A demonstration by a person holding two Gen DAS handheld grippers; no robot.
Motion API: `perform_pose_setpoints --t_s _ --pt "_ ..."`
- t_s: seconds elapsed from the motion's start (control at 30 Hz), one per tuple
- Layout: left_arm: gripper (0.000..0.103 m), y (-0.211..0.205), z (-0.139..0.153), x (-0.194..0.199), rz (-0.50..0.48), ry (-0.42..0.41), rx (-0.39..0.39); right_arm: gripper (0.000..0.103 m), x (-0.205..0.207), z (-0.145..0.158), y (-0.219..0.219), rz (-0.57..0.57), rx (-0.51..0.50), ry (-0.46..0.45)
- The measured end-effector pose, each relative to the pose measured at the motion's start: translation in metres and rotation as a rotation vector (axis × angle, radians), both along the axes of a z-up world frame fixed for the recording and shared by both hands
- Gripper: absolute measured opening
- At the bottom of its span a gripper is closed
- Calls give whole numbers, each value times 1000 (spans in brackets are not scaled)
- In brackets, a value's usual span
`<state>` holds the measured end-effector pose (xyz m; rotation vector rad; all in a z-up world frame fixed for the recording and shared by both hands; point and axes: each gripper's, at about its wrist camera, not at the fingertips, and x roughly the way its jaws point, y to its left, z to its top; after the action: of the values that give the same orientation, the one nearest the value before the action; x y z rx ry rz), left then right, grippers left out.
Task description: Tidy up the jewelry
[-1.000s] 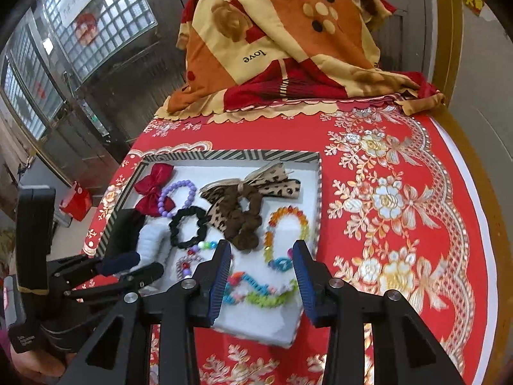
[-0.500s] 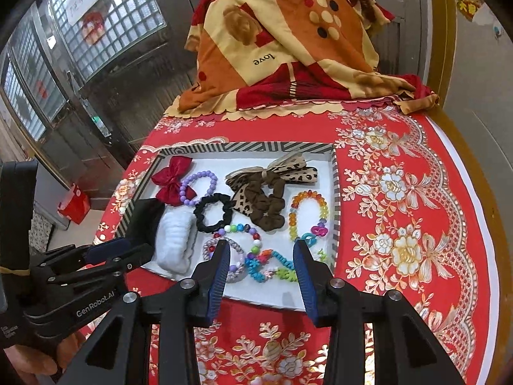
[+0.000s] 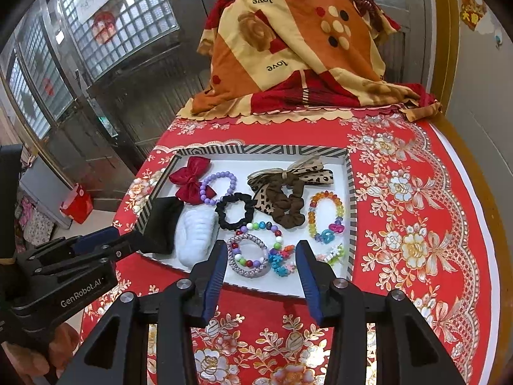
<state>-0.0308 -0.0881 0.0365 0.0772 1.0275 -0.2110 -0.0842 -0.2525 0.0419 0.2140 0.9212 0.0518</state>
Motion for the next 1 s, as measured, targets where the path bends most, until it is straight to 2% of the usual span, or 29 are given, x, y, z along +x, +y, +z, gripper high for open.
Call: perform_pose_setpoints --t_s 0.1,1.0 --pt "36 2 3 -2 -2 -7 -2 53 -2 3 2 2 -1 -5" --pt "36 9 16 -8 -7 -43 -15 54 -11 13 9 6 -19 -19"
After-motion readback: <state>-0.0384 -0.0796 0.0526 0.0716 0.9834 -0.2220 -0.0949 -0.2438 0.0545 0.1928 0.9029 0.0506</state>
